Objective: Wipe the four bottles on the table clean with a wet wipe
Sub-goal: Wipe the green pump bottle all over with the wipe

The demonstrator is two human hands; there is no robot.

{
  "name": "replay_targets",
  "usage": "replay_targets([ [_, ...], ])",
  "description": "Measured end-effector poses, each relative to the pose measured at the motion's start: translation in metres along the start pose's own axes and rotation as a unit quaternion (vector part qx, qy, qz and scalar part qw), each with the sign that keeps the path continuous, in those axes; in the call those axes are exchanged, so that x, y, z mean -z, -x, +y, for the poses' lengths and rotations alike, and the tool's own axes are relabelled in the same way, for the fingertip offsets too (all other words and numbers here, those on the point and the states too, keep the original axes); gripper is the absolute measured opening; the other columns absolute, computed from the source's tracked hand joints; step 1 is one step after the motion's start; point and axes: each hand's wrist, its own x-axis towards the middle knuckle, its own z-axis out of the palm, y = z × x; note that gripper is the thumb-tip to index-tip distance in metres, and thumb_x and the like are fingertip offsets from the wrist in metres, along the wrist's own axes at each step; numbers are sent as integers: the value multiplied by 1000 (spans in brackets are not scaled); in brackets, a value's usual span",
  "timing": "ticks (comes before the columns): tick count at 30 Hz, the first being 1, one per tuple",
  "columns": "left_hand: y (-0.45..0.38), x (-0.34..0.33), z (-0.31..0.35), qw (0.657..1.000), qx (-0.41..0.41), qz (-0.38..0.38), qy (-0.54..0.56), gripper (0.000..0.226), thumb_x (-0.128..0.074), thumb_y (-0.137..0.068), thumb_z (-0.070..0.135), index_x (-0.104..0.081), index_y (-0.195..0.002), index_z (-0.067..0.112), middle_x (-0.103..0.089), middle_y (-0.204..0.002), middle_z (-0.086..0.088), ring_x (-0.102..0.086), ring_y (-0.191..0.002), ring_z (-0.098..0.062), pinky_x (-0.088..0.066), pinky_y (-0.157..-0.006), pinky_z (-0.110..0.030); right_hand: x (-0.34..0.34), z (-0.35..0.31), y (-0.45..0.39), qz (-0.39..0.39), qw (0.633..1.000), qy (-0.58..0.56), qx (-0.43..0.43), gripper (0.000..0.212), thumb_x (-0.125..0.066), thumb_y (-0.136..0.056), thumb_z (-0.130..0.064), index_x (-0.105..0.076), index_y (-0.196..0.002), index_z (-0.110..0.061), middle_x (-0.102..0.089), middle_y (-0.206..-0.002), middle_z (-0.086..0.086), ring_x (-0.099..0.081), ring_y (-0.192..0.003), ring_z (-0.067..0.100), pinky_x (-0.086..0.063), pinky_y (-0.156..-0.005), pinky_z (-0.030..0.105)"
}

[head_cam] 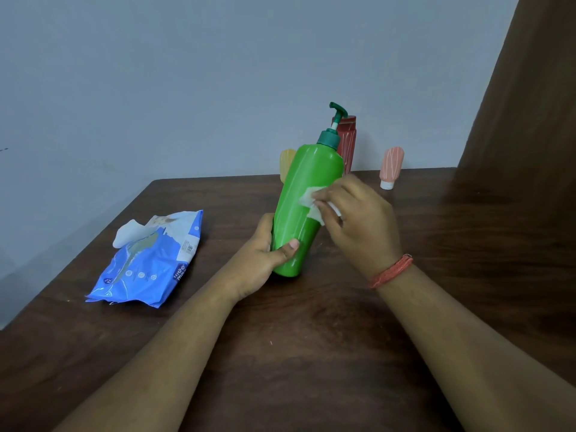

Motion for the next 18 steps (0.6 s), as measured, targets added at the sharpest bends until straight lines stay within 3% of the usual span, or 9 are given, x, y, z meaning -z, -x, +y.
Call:
replay_targets([
  [5,0,0,-1,1000,0,11,16,44,-63,-86,43,-45,-125,34,-65,-122,2,-63,-113,-9,-50,-101,-36,-9,-6,6,-69,996,-13,59,9,-65,-93,-14,-72,-97,-11,-64,-94,3,-64,-81,21,-55,-63,39],
  [9,0,0,-1,1000,3,9,11,43,-62,-85,44,-44,-123,36,-64,-121,3,-63,-113,-10,-51,-100,-36,-9,-5,6,-14,999,-31,-5,8,-67,-93,-14,-73,-96,-10,-64,-94,1,-63,-82,16,-55,-67,35],
  [12,1,-1,-1,1000,-1,20,21,43,-63,-86,43,-46,-123,33,-65,-120,3,-62,-111,-7,-49,-102,-36,-13,-11,9,-61,997,-28,40,7,-67,-92,-14,-72,-95,-11,-64,-93,1,-63,-80,19,-55,-64,37],
  [16,0,0,-3,1000,5,21,12,42,-62,-86,46,-45,-123,39,-65,-122,5,-62,-116,-11,-48,-105,-41,-12,-7,8,-24,999,-28,-16,8,-66,-93,-17,-73,-96,-12,-65,-94,-1,-63,-83,16,-54,-67,36],
  [18,0,0,-3,1000,2,23,13,41,-63,-86,46,-45,-123,37,-65,-121,5,-62,-116,-11,-48,-105,-41,-13,-10,10,-49,998,-38,8,7,-68,-92,-15,-73,-95,-12,-64,-93,0,-63,-81,17,-54,-65,36],
])
